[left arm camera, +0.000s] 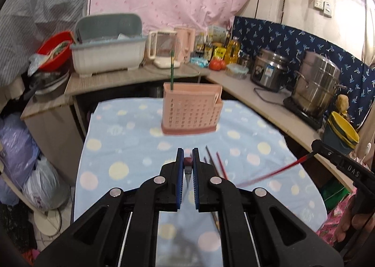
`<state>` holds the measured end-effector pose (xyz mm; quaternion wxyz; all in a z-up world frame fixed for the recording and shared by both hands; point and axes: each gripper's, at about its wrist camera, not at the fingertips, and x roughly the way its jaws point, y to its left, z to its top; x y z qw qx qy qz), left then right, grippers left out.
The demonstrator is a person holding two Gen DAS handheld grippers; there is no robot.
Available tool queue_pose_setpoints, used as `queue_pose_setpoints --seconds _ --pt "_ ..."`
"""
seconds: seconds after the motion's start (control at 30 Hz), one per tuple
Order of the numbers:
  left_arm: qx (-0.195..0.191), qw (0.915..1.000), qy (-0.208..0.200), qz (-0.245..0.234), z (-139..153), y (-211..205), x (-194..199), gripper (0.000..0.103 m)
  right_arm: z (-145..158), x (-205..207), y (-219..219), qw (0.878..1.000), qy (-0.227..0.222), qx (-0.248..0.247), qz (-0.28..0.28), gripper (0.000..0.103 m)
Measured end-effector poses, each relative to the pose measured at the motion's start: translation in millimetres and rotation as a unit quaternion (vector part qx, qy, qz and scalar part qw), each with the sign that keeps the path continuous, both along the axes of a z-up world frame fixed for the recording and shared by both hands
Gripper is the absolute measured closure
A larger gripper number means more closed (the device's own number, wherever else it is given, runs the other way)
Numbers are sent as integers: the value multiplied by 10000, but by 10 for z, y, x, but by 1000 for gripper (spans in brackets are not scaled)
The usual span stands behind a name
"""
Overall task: Organize utensils
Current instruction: 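Insert the dark red chopstick with the left tool while the right tool inserts the red chopstick into the caddy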
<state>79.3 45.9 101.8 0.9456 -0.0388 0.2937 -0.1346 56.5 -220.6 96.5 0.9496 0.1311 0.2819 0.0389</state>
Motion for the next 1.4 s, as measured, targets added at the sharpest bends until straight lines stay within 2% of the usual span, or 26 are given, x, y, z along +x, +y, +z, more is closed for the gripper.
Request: queue_pose_setpoints --seconds 0.33,0.63,0.8,1.03,1.23,1.4 --pt "-52 9978 -654 -34 688 -220 576 96 496 616 -80 9989 -461 -121 -39 96" --pt "-236 9924 -1195 177 1308 -235 1251 96 1041 1428 -72 9951 -976 -73 -143 96" --pt "-206 9896 -1388 329 1510 -232 1665 96 1233 1883 -42 9936 -1111 -11 -223 96" --pt "-181 9891 -1379 494 1439 -190 2133 96 1244 2419 -33 9935 -1079 160 -312 96" --pt "-183 9916 -1187 481 1216 -192 2378 96 996 2764 -17 9959 -832 166 -313 96" --pt "-121 9931 -1062 473 1036 -216 2510 96 799 2899 -5 9971 -668 187 -306 96"
